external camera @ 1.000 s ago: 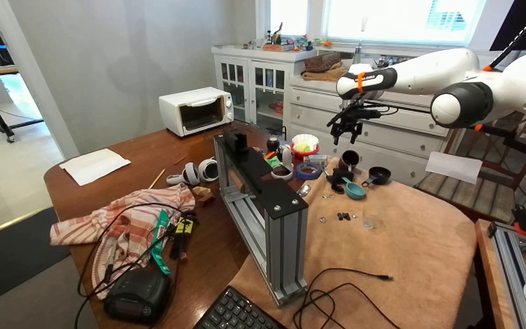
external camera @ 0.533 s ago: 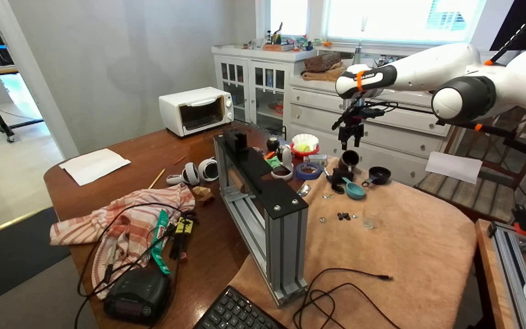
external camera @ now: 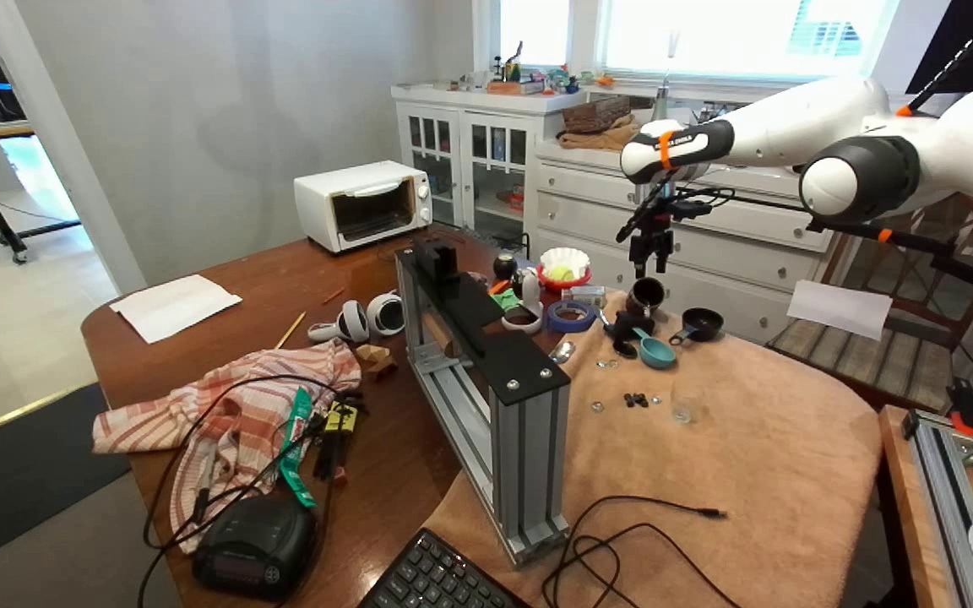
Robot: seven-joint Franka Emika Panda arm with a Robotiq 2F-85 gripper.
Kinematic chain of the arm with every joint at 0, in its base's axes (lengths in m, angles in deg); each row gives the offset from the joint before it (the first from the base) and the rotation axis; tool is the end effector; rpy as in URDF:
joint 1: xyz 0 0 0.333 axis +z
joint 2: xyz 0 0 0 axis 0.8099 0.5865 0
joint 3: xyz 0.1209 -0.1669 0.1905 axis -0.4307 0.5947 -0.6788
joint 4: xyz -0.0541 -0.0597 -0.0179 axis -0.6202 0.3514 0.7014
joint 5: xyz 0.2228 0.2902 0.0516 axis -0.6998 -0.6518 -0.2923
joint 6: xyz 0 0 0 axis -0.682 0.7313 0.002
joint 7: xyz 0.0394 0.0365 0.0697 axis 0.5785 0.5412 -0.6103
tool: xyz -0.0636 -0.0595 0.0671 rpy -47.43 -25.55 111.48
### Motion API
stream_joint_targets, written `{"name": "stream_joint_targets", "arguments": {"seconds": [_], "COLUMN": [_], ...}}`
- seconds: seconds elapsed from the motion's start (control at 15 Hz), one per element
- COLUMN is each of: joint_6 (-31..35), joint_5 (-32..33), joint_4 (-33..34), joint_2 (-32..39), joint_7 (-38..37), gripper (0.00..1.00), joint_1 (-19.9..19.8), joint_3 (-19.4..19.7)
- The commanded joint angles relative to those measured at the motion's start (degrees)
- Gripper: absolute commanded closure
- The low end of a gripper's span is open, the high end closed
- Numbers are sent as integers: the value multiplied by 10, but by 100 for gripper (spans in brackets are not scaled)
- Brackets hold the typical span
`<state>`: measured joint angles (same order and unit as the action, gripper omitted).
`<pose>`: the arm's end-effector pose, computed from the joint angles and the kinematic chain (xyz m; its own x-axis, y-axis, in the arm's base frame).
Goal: Pull the upper right corner of the towel backwards.
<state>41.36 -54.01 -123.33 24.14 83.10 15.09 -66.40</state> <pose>0.5354 -0.4735 0.1639 0.9324 -0.2799 -0.2286 -0.3124 -0.9423 -0.1203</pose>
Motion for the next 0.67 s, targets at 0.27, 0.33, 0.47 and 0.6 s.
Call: {"name": "stream_joint_targets", "arguments": {"seconds": [0.27,0.33,0.47,0.6], "joint_6": [40,55,89,117], "joint_5": [-33,-45,-69,-82], "joint_4": [-7,-13,-26,-43], "joint_2": [-8,-14,-26,-39], "joint_7": [-20,-23,-28,-31], "gripper": [0,0,0,0], "joint_1": [-6,-9,-11,-10], "joint_3": [-17,-24,-35,-37]}}
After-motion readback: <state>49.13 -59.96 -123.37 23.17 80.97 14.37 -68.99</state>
